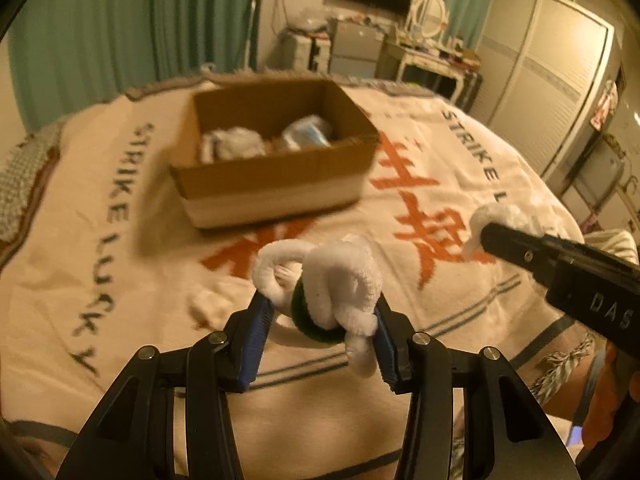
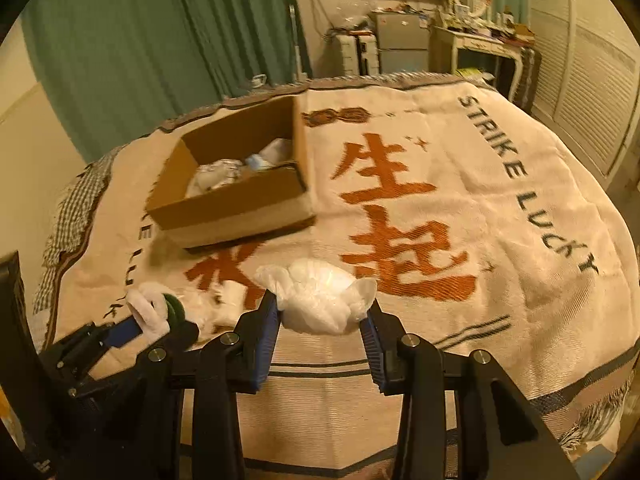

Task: Organize soft objects
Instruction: 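Drop the plush toy and cloth into the box from both grippers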

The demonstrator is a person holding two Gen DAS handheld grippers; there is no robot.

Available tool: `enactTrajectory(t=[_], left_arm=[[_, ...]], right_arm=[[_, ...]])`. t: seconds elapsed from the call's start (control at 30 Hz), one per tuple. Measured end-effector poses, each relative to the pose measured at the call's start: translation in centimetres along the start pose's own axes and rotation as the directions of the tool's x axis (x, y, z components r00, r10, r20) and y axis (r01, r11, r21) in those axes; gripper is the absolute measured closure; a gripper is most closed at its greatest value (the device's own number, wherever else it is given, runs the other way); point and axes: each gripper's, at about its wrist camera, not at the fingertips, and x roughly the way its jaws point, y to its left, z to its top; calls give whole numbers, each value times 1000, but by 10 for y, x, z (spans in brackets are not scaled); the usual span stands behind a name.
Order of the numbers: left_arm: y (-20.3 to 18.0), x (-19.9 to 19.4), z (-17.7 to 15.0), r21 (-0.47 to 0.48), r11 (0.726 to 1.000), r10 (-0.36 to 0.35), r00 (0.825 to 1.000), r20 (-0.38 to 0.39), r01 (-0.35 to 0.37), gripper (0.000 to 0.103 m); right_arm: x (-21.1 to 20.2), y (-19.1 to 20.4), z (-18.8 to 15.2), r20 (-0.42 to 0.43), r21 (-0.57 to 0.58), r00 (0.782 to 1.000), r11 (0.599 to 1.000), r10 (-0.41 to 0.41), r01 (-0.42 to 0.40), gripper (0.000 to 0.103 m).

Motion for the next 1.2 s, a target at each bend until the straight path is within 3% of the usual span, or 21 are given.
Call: enactTrajectory(t=[0.33, 0.63, 0.73, 0.9, 1.1, 1.2], left_arm=[[58, -16, 26, -44, 996, 79, 994, 79, -76, 57], [99, 16, 92, -104, 992, 84, 992, 90, -75, 57], [110, 35, 117, -134, 989, 68, 993, 94, -55, 57], [112, 80, 154, -91, 995, 58, 995, 86, -50, 57], [108, 133, 174, -40, 997, 63, 998, 27, -61, 57], [106, 147, 178, -21, 999, 35, 999, 15, -35, 52]], right_arm=[[6, 77, 20, 34, -144, 998, 988, 58, -52, 65], [36, 118, 103, 100, -212, 991, 975, 88, -65, 65], [55, 121, 131, 107, -199, 990, 977, 97, -74, 65], [106, 121, 173, 82, -208, 991, 974, 106, -87, 65], [175, 102, 205, 18, -179, 992, 977, 121, -116, 64], [197, 91, 211, 0, -148, 990, 979, 144, -142, 60]])
